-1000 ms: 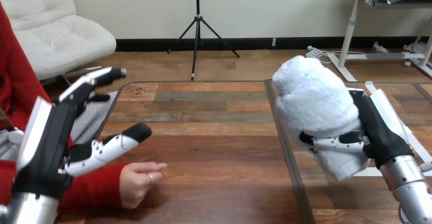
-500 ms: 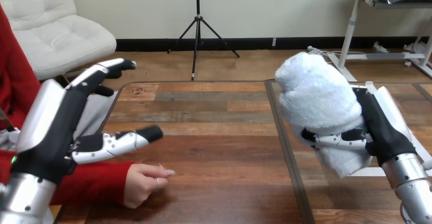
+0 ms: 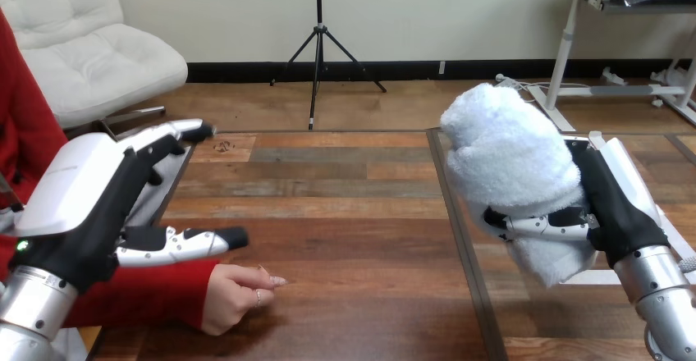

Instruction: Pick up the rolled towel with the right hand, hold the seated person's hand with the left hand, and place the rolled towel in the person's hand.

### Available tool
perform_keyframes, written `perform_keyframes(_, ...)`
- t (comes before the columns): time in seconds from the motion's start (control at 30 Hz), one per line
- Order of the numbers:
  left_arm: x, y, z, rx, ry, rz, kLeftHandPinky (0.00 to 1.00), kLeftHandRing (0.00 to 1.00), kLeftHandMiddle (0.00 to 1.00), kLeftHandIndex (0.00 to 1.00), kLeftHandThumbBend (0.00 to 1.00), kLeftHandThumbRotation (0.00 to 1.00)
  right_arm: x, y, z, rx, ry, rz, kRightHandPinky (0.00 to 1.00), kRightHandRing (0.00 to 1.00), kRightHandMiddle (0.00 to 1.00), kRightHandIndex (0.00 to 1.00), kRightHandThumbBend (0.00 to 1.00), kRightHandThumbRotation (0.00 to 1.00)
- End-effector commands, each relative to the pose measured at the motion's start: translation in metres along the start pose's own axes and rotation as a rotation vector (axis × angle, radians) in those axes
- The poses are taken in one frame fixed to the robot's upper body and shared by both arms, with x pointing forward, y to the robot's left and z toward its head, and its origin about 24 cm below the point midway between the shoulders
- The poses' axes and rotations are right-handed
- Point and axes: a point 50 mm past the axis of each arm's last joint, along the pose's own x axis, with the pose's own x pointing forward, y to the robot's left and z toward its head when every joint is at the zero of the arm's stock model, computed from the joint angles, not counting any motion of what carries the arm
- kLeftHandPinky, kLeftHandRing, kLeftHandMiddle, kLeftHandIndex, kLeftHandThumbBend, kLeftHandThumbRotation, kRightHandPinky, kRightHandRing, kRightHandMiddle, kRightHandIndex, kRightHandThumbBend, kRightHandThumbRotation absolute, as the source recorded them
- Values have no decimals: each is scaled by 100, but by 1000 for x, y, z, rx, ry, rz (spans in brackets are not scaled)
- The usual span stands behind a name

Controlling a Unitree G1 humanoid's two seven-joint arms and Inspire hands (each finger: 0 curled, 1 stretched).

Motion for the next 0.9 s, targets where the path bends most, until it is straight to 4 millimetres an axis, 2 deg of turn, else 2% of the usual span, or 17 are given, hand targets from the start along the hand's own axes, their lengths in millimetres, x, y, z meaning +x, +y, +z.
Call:
perform_keyframes(0.0,15,9,1,57,-49,3,61,73,77,77,95,50,23,-17,26,27,-126,-92,26,31,38,44,71,0)
perform_keyframes(0.47,20,3,-10,118,-25,-84,66,75,78,78,95,48,23,-17,26,25,-121,-86,26,31,38,44,72,0)
perform_keyframes(0.87,22,-3,-19,212,26,-171,71,78,81,80,99,46,23,-17,26,42,-113,-84,25,30,38,44,72,0)
